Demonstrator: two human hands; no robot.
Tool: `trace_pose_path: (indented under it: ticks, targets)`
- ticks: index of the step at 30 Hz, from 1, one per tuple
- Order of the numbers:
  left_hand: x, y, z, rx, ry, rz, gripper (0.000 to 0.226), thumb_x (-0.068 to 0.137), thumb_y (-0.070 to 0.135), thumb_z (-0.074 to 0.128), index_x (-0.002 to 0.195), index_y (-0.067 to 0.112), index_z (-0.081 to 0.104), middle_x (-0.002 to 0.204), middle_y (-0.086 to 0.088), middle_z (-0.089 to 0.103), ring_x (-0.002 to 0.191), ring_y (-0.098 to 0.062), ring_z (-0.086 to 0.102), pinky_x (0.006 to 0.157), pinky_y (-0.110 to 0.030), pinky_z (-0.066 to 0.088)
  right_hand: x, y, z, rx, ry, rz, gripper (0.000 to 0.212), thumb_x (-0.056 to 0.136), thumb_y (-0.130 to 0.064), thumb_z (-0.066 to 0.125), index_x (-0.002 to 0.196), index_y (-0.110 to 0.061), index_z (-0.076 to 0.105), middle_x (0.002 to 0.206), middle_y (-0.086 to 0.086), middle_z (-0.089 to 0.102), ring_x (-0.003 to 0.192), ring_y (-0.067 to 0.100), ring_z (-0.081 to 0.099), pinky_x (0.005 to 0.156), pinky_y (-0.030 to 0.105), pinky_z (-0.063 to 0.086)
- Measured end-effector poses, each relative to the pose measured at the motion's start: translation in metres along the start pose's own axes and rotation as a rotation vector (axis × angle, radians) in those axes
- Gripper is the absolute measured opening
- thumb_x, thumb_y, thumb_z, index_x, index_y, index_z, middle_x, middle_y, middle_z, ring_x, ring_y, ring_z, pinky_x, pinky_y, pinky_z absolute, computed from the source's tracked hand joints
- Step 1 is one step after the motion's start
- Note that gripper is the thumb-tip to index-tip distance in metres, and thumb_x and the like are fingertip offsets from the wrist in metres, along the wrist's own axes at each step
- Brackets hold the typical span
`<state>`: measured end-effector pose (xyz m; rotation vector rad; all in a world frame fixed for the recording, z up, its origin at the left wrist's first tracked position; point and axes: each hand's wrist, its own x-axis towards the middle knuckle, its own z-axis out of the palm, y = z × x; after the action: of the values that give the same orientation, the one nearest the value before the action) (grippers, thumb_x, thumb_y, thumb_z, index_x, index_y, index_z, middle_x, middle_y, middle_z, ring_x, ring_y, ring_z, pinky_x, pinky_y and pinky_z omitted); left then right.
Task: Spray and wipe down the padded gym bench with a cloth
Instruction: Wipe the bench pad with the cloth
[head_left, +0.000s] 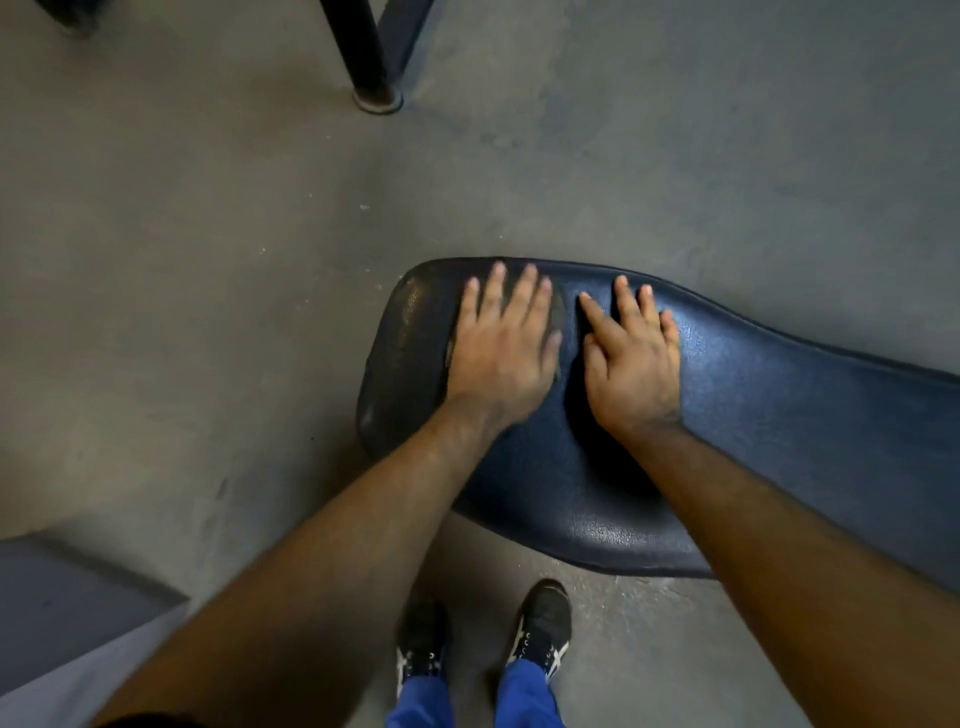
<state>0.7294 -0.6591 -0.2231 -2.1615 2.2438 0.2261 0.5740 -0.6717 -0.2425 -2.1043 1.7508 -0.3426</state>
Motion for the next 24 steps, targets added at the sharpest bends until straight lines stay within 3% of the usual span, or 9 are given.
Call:
trace_pose_path:
  ticks: [1, 3, 7, 8, 11, 12, 17, 22, 24]
  targets:
    - [-0.027, -0.004, 0.003, -0.008, -0.019, 0.117, 0.06, 0.099, 0.045, 0.032, 0.151, 0.016, 0.035, 0.159, -0.004, 0.031, 0.148, -0.032, 0.02, 0.12, -0.053, 0.013, -0.003, 0.001, -0.001, -0.041, -0.007, -0.012, 0.054, 0.095, -0.033, 0.036, 0.149, -0.03, 0.043, 0.162, 0.011, 0.028, 0.151, 0.034, 0.02, 0.123, 0.049, 0.011]
    - [-0.05, -0.025, 0.007, -0.001, -0.005, 0.168, 0.059, 0.099, 0.046, 0.033, 0.151, 0.017, 0.036, 0.159, -0.004, 0.031, 0.149, -0.03, 0.021, 0.12, -0.052, 0.014, -0.011, 0.003, 0.0, -0.158, 0.002, 0.009, 0.056, 0.099, -0.045, 0.033, 0.152, -0.029, 0.036, 0.163, 0.012, 0.026, 0.151, 0.036, 0.019, 0.122, 0.053, 0.01]
    - [-0.001, -0.013, 0.005, 0.037, 0.071, -0.213, 0.064, 0.094, 0.046, 0.033, 0.149, 0.013, 0.039, 0.157, -0.011, 0.033, 0.147, -0.035, 0.024, 0.119, -0.055, 0.016, -0.034, 0.003, 0.007, -0.263, 0.046, 0.087, 0.066, 0.097, -0.06, 0.031, 0.155, -0.029, 0.03, 0.164, 0.014, 0.022, 0.152, 0.036, 0.015, 0.121, 0.058, 0.008]
    - [-0.002, -0.003, 0.004, 0.018, 0.067, -0.196, 0.064, 0.095, 0.046, 0.034, 0.149, 0.012, 0.038, 0.158, -0.012, 0.032, 0.147, -0.035, 0.023, 0.119, -0.055, 0.016, -0.033, 0.003, 0.007, -0.255, 0.033, 0.089, 0.066, 0.097, -0.06, 0.03, 0.155, -0.03, 0.028, 0.164, 0.013, 0.02, 0.152, 0.035, 0.014, 0.122, 0.058, 0.008]
    - [-0.067, 0.001, 0.007, 0.025, -0.007, 0.137, 0.061, 0.099, 0.046, 0.031, 0.152, 0.016, 0.032, 0.16, -0.008, 0.028, 0.149, -0.031, 0.018, 0.12, -0.053, 0.014, -0.03, 0.001, 0.002, -0.221, -0.006, 0.091, 0.063, 0.098, -0.057, 0.026, 0.156, -0.03, 0.028, 0.165, 0.012, 0.018, 0.153, 0.034, 0.011, 0.122, 0.058, 0.008]
    - [-0.088, -0.01, 0.008, 0.018, -0.014, 0.142, 0.06, 0.1, 0.047, 0.03, 0.152, 0.018, 0.032, 0.16, -0.007, 0.028, 0.149, -0.03, 0.019, 0.12, -0.052, 0.014, -0.033, 0.001, 0.001, -0.206, -0.008, 0.095, 0.063, 0.099, -0.056, 0.026, 0.155, -0.03, 0.029, 0.165, 0.012, 0.018, 0.153, 0.034, 0.011, 0.122, 0.057, 0.008]
    - [-0.062, -0.023, 0.003, 0.028, 0.063, -0.229, 0.06, 0.098, 0.044, 0.033, 0.15, 0.016, 0.036, 0.158, -0.013, 0.032, 0.147, -0.034, 0.023, 0.12, -0.053, 0.016, -0.069, 0.009, 0.005, -0.221, 0.026, 0.024, 0.059, 0.1, -0.053, 0.032, 0.153, -0.028, 0.034, 0.163, 0.013, 0.026, 0.151, 0.035, 0.019, 0.123, 0.054, 0.011]
    - [-0.148, 0.006, 0.018, -0.001, -0.035, 0.277, 0.058, 0.098, 0.042, 0.037, 0.149, 0.015, 0.039, 0.159, -0.01, 0.031, 0.147, -0.033, 0.024, 0.119, -0.054, 0.018, -0.093, 0.012, 0.003, -0.215, 0.065, 0.133, 0.061, 0.099, -0.054, 0.032, 0.153, -0.027, 0.035, 0.162, 0.014, 0.027, 0.151, 0.035, 0.02, 0.122, 0.055, 0.014]
    - [-0.121, -0.012, 0.017, 0.041, 0.028, 0.229, 0.057, 0.098, 0.042, 0.036, 0.148, 0.014, 0.042, 0.157, -0.012, 0.034, 0.145, -0.034, 0.029, 0.118, -0.053, 0.02, -0.106, 0.014, 0.005, -0.221, 0.069, 0.099, 0.061, 0.099, -0.054, 0.032, 0.153, -0.027, 0.036, 0.163, 0.012, 0.027, 0.151, 0.034, 0.019, 0.123, 0.054, 0.013]
